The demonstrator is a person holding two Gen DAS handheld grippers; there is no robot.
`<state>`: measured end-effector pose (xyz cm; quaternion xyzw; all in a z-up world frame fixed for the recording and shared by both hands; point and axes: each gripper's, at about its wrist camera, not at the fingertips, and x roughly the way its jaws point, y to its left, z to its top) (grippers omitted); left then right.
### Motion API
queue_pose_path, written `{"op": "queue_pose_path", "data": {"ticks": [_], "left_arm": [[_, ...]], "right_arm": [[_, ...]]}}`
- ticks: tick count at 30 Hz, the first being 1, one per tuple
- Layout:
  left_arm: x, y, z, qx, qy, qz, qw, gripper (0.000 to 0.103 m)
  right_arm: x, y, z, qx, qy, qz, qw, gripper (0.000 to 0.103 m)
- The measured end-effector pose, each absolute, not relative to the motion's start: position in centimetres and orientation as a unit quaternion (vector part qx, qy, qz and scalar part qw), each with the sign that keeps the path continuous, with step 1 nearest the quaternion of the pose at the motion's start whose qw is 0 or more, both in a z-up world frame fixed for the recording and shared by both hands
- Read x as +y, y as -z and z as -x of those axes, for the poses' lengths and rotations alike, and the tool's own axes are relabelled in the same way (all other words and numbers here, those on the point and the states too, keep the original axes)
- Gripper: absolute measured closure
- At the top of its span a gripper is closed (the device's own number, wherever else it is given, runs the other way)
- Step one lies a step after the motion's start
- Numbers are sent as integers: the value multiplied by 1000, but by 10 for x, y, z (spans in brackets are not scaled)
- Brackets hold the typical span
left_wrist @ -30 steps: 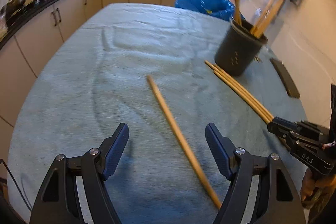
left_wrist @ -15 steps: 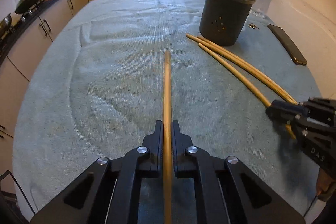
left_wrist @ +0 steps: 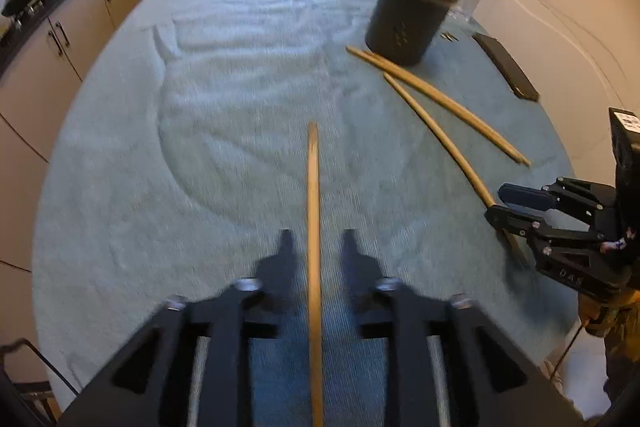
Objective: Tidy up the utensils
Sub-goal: 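Move both grippers back toward the loose chopsticks on the towel, then close the left gripper on one chopstick while the right gripper grasps another, then lift both chopsticks upright and carry them over the black cup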
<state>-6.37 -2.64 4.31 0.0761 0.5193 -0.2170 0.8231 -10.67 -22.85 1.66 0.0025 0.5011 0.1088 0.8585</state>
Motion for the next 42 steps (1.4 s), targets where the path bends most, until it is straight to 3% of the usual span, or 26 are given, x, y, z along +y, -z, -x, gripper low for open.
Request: {"op": "queue_pose_path", "data": {"ticks": [7, 10, 19, 24, 25, 26, 42], "left_arm": [[-58, -21, 33, 538, 198, -122, 810, 72], [-63, -19, 23, 532, 189, -138, 814, 81], [-61, -18, 0, 535, 197, -148, 808, 81], [-68, -19, -6, 531, 198, -144, 811, 81], [-68, -19, -5, 529, 198, -142, 813, 83], [-67, -20, -5, 526, 200, -137, 815, 95], [-23, -119, 52, 402, 224, -17, 888, 96]], "right_arm": [[-218, -17, 54, 499, -104, -15, 860, 75], [-212, -17, 35, 505, -102, -13, 857, 81], [-187, -19, -20, 562, -105, 52, 819, 82], [-174, -19, -39, 583, -109, 60, 803, 92], [-172, -19, -40, 581, -109, 59, 805, 95], [-172, -19, -40, 579, -107, 58, 806, 96], [-207, -81, 57, 407, -100, -53, 906, 97]]}}
